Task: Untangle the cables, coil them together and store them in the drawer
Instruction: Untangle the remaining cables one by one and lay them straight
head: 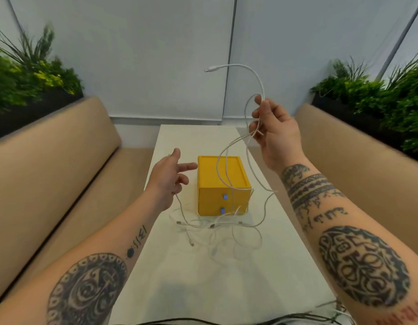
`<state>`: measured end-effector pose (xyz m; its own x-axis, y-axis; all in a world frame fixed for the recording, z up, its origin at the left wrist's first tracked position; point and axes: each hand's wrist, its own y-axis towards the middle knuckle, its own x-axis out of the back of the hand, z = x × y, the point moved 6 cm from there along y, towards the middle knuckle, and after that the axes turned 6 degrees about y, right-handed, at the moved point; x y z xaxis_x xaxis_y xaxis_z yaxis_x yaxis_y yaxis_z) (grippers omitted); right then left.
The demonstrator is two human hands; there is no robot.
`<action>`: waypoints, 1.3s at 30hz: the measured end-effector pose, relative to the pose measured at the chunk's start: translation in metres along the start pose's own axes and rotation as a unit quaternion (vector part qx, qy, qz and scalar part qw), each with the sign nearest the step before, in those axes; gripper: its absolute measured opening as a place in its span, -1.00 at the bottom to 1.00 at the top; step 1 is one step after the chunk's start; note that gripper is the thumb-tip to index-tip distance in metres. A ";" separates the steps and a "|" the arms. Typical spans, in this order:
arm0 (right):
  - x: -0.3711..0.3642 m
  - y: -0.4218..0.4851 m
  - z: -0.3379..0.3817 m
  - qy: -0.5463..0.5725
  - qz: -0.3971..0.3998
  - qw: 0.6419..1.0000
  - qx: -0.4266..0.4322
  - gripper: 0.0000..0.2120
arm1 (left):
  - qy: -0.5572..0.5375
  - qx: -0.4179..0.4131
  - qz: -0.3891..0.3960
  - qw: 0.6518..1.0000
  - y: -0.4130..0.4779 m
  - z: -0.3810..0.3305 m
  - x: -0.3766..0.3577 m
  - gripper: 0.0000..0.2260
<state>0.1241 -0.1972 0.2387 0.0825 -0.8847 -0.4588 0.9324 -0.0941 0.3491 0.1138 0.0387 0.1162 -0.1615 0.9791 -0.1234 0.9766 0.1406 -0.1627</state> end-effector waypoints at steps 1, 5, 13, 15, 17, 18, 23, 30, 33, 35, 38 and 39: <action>0.000 0.000 -0.002 -0.038 0.004 0.999 0.004 -0.88 | -0.005 -0.006 0.005 1.000 -0.001 -0.002 -0.001 -0.53; 0.024 -0.004 -0.027 -0.203 -0.028 0.979 -0.002 -0.92 | -0.041 -0.022 0.020 0.999 -0.004 -0.008 -0.005 -0.67; 0.114 -0.020 -0.082 -0.317 -0.161 0.926 -0.128 -0.88 | -0.123 -0.032 -0.001 0.992 0.002 -0.029 0.007 -0.77; 0.120 -0.029 -0.088 -0.298 -0.164 0.926 -0.164 -0.84 | -0.101 -0.027 -0.004 0.994 0.002 -0.026 0.006 -0.80; 0.120 -0.034 -0.092 -0.293 -0.153 0.926 -0.185 -0.81 | -0.084 -0.021 -0.008 0.996 0.001 -0.021 0.005 -0.84; 0.119 -0.035 -0.092 -0.298 -0.147 0.925 -0.187 -0.80 | -0.078 -0.020 -0.012 0.997 0.000 -0.019 0.005 -0.84; 0.121 -0.038 -0.087 -0.353 -0.130 0.911 -0.170 -0.79 | -0.042 -0.037 -0.021 0.998 -0.004 -0.017 0.002 -0.85; 0.093 -0.037 -0.065 -0.457 -0.052 0.883 -0.092 -0.67 | 0.030 -0.025 -0.010 0.999 -0.008 -0.005 -0.007 -0.81; 0.068 -0.031 -0.042 -0.469 -0.021 0.881 -0.058 -0.66 | 0.036 -0.024 -0.006 0.999 -0.009 -0.004 -0.012 -0.82; 0.051 -0.026 -0.027 -0.474 -0.005 0.880 -0.031 -0.83 | 0.037 -0.026 0.001 0.999 -0.010 -0.007 -0.015 -0.84; 0.027 -0.023 -0.003 -0.425 -0.006 0.905 0.021 -0.94 | 0.044 -0.028 0.018 0.998 -0.012 -0.012 -0.020 -0.85; 0.020 -0.023 0.007 -0.410 -0.010 0.911 0.047 -0.93 | 0.046 -0.025 0.025 0.998 -0.013 -0.013 -0.022 -0.84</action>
<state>0.1020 -0.2160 0.2268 -0.2608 -0.9220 0.2862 0.8935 -0.1182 0.4333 0.1061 0.0176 0.1335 -0.1009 0.9941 -0.0396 0.9894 0.0961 -0.1090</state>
